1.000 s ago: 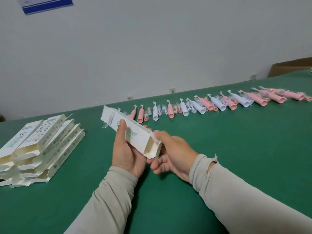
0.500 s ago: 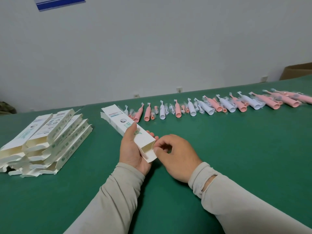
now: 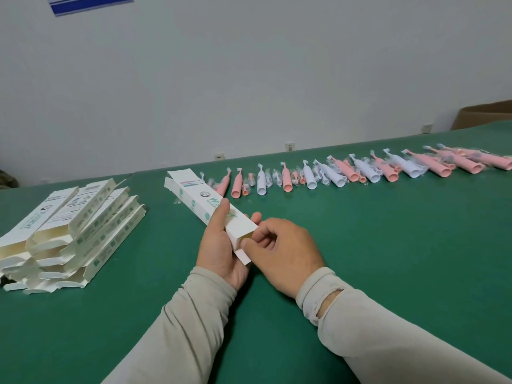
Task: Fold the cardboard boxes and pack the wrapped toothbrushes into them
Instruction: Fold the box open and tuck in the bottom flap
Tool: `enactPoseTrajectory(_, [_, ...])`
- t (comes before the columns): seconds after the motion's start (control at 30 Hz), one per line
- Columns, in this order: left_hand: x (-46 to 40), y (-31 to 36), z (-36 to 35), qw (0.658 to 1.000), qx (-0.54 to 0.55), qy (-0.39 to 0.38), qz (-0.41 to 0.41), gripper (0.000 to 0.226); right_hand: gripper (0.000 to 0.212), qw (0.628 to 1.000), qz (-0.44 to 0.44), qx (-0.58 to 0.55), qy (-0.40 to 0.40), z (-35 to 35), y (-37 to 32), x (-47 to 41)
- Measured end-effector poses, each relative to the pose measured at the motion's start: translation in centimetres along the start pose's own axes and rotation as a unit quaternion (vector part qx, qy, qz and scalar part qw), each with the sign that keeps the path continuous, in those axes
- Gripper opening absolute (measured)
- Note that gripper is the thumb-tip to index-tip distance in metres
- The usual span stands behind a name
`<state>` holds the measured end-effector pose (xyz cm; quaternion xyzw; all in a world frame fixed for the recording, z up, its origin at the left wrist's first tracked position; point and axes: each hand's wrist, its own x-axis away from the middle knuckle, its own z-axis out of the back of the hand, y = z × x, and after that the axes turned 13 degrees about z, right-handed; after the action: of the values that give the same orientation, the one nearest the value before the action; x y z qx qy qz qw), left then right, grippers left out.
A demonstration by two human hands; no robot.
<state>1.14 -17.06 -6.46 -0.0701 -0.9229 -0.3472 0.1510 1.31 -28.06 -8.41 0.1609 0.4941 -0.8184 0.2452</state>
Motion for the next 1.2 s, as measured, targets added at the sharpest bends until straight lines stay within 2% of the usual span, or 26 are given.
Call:
enactPoseTrajectory(0.2, [-0.2, -0.4, -0.2, 1.0, 0.014, 0.018, 0.002, 0.036, 0.021, 1.0, -0.016, 0.009, 0.005, 0.0, 0.1, -0.1])
enactPoseTrajectory(0.27, [-0.2, 0.0, 0.0, 0.999, 0.025, 0.028, 0.021, 0.044, 0.02, 0.999, 0.005, -0.01, -0.032, 0.3, 0.2, -0.1])
enactPoseTrajectory(0.37, [-0.5, 0.9, 0.8, 0.997, 0.029, 0.054, 0.041, 0.058, 0.021, 0.989, 0.058, -0.039, -0.129, 1.2, 0.2, 0.0])
enactPoseTrajectory(0.47, [-0.8, 1.6, 1.2, 0.997, 0.047, 0.067, 0.012, 0.055, 0.027, 0.976, 0.118, 0.027, -0.183, 1.6, -0.1, -0.1])
enactPoseTrajectory(0.53, [-0.8, 1.5, 1.1, 0.997, 0.05, 0.057, 0.002, 0.054, 0.028, 0.977, 0.137, 0.053, -0.156, 1.6, -0.4, -0.2])
enactPoseTrajectory(0.63, [-0.6, 1.0, 0.8, 0.998, 0.045, 0.032, 0.011, 0.058, 0.018, 0.983, 0.148, 0.055, -0.096, 1.8, -0.7, -0.3])
enactPoseTrajectory(0.77, [-0.3, 1.1, 0.5, 0.998, 0.047, 0.022, 0.018, 0.061, 0.002, 0.984, 0.156, 0.045, -0.078, 2.1, -0.5, -0.1])
enactPoseTrajectory(0.93, [-0.4, 0.9, 0.4, 0.999, 0.032, 0.014, 0.021, 0.059, 0.009, 0.981, 0.166, 0.062, -0.084, 2.0, -0.4, -0.3])
enactPoseTrajectory(1.07, [0.1, 0.5, 0.0, 0.999, -0.002, -0.025, 0.042, 0.055, 0.002, 0.98, 0.17, 0.072, -0.07, 2.3, -0.5, -0.3])
enactPoseTrajectory(1.2, [0.3, -0.1, 0.0, 0.997, -0.003, -0.056, 0.052, 0.049, 0.014, 0.971, 0.183, 0.147, -0.046, 2.6, -0.4, -0.3])
